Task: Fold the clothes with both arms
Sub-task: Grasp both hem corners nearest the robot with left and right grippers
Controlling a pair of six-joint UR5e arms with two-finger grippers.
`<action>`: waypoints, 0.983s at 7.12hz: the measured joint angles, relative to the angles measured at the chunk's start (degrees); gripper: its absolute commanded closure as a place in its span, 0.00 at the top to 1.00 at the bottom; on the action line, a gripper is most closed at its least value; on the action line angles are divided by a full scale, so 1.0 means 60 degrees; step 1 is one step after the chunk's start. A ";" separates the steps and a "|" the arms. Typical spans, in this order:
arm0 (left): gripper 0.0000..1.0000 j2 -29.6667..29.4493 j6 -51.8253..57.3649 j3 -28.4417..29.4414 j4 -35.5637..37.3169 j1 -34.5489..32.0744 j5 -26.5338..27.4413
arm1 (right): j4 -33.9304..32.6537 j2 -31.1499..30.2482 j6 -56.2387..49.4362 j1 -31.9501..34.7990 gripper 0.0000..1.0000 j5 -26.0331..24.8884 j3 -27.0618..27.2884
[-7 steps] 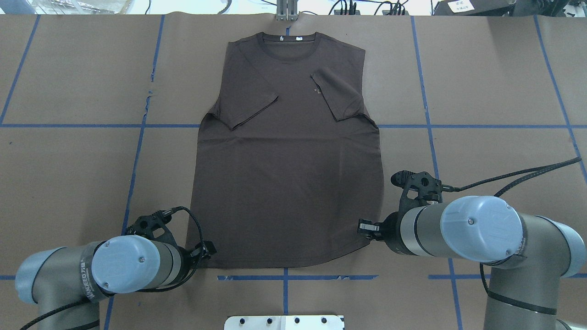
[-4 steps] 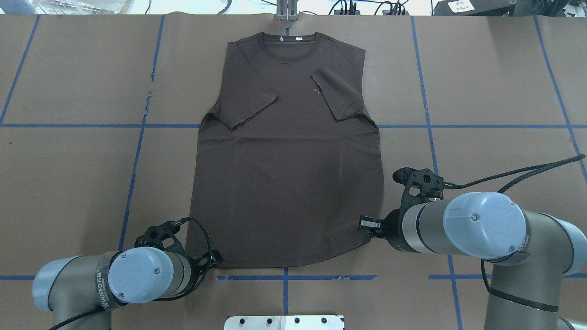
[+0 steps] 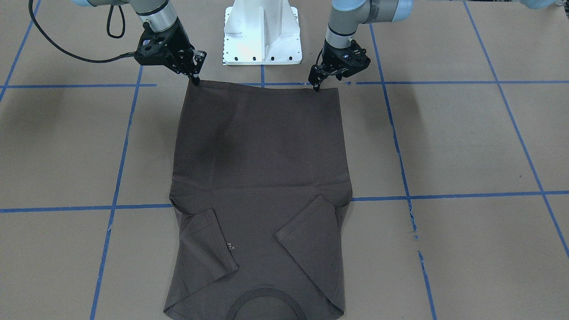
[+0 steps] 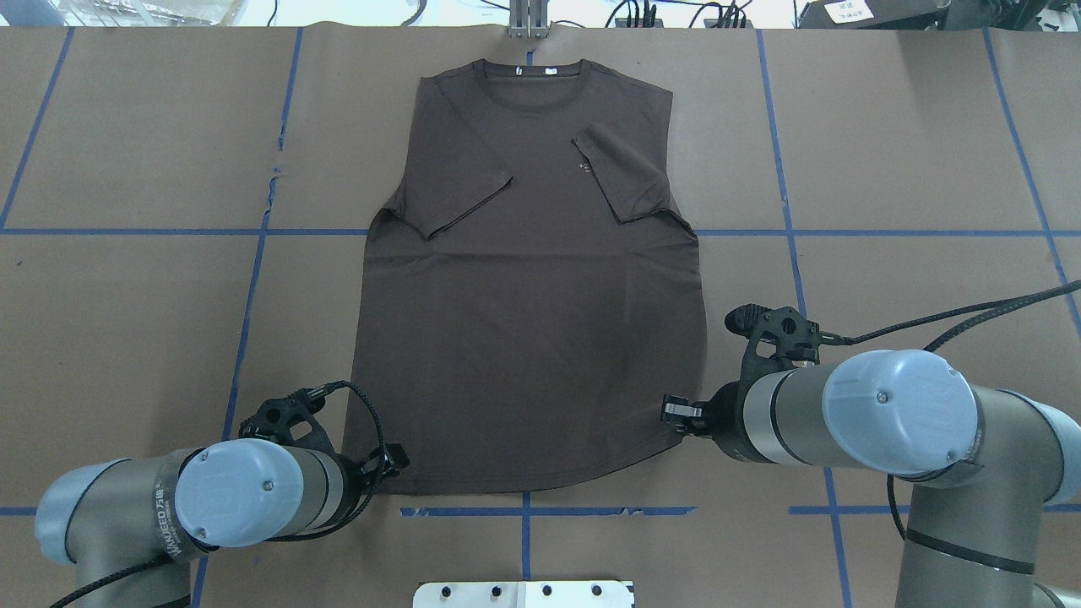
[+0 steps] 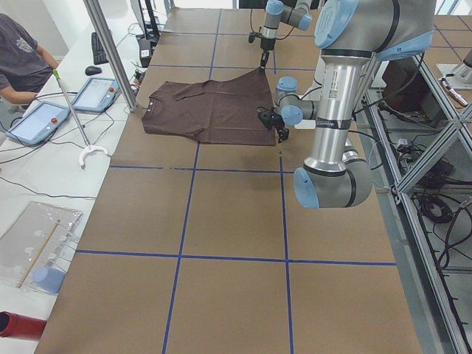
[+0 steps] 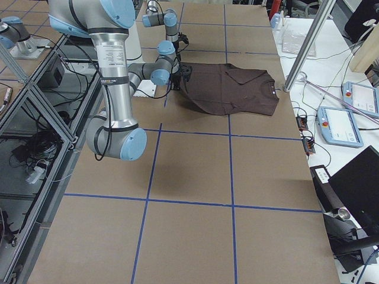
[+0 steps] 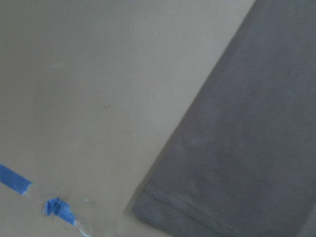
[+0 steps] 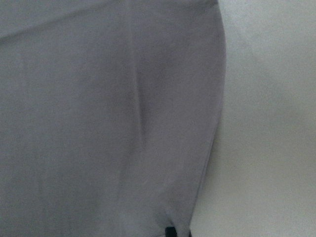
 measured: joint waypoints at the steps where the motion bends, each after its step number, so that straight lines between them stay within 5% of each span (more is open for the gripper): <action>1: 0.97 0.0007 0.0036 0.0044 0.0003 -0.0006 0.0025 | 0.0000 -0.0002 0.0000 0.0002 0.00 -0.0003 0.0009; 6: 0.94 0.0025 0.0074 0.0234 0.0028 -0.0121 0.0139 | 0.0000 -0.0024 0.0000 0.0003 0.00 0.0008 -0.0020; 7: 0.86 0.0027 0.0074 0.0283 0.0031 -0.0125 0.0142 | 0.0000 -0.0026 0.0000 0.0008 0.00 0.0010 -0.0021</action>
